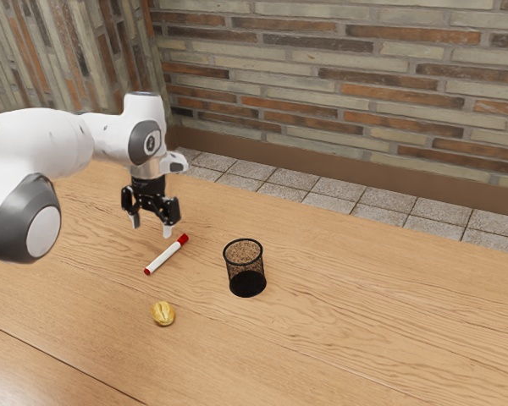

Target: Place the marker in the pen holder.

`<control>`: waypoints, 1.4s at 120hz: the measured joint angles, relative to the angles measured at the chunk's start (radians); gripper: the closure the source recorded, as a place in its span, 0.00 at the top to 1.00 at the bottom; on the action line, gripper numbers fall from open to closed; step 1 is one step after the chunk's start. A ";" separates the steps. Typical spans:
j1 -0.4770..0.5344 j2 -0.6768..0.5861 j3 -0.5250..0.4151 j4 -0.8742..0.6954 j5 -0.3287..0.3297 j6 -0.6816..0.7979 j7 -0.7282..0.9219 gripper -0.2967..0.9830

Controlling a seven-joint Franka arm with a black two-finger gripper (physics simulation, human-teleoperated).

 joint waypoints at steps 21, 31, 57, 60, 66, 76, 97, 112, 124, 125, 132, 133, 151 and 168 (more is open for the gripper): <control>0.007 -0.032 -0.004 -0.091 -0.031 0.171 0.089 0.77; 0.016 -0.027 -0.016 -0.096 -0.051 0.235 0.133 0.77; 0.024 -0.006 -0.052 -0.099 -0.113 0.331 0.222 0.77; 0.024 -0.005 -0.057 -0.100 -0.123 0.338 0.229 0.77; 0.024 -0.002 -0.062 -0.107 -0.142 0.350 0.243 0.77; 0.024 0.006 -0.064 -0.126 -0.168 0.364 0.264 0.77; 0.024 0.013 -0.064 -0.139 -0.191 0.381 0.300 0.69; 0.024 0.013 -0.064 -0.139 -0.196 0.387 0.319 0.53; 0.023 0.013 -0.064 -0.139 -0.196 0.389 0.332 0.40; 0.023 0.012 -0.064 -0.139 -0.196 0.389 0.333 0.39; 0.023 0.012 -0.064 -0.139 -0.195 0.390 0.340 0.33; 0.023 0.012 -0.064 -0.139 -0.195 0.390 0.341 0.33; 0.023 0.015 -0.064 -0.139 -0.194 0.393 0.353 0.24; 0.023 0.028 -0.065 -0.139 -0.188 0.398 0.356 0.21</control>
